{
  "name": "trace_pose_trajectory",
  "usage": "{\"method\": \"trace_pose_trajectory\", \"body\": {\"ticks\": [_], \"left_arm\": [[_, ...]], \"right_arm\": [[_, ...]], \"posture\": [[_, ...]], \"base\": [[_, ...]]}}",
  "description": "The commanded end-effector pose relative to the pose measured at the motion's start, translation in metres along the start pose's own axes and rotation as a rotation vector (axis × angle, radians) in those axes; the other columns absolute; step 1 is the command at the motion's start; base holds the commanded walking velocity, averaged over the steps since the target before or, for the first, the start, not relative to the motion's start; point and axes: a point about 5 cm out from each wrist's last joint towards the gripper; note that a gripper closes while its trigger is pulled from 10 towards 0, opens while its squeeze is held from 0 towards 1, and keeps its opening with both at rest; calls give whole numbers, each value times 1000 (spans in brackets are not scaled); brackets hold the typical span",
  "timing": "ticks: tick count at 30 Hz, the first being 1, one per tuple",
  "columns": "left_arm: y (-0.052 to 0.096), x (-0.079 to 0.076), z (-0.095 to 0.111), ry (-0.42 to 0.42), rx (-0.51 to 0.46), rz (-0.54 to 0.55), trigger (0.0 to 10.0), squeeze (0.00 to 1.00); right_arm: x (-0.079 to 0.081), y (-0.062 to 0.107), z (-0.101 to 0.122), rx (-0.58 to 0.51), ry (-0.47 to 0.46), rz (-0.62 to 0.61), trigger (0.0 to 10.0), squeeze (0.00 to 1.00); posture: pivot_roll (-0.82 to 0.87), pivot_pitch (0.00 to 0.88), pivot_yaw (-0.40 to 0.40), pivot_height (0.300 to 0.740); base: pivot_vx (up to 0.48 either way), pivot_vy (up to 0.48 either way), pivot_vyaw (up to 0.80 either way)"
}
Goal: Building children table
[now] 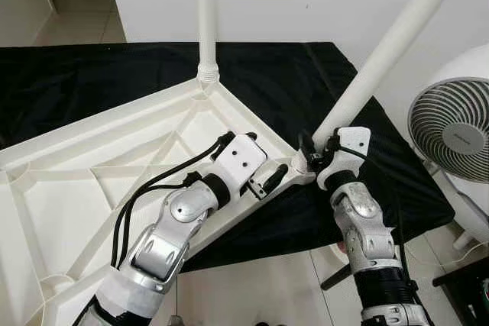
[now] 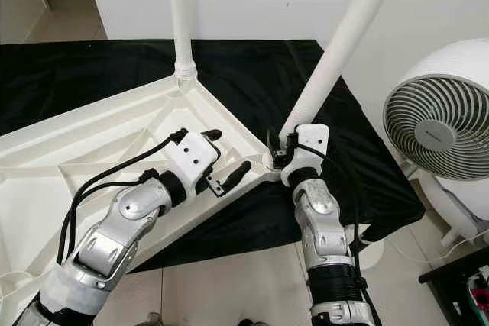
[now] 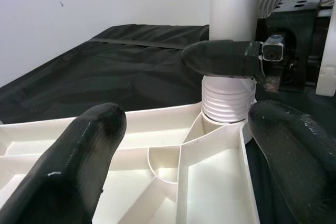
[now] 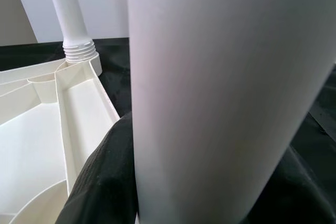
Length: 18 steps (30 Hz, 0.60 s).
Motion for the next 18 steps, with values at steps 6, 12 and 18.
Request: {"method": "trace_pose_trajectory", "body": {"ticks": [6, 12, 18], "left_arm": [[1, 2, 3, -19, -3, 1, 10000, 0], [1, 3, 3, -26, -1, 5, 10000, 0], [2, 4, 3, -25, 1, 10, 10000, 0]], "right_arm": [[-21, -5, -11, 136, 18, -99, 10000, 0], [-22, -18, -13, 246, 14, -84, 10000, 0], [-10, -26, -14, 297, 83, -5, 10000, 0]], "posture": [[155, 109, -28, 740], [163, 107, -31, 740], [169, 108, -35, 740]], "base": [[0, 0, 0], [0, 0, 0], [0, 0, 0]]}}
Point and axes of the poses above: a point about 5 cm out from each wrist's last joint towards the gripper, its own y axis pointing back from the gripper into the wrist, its own z axis along the axis of the wrist's last joint, x = y × z, and after that the axes turned 15 degrees about -y, right-handed
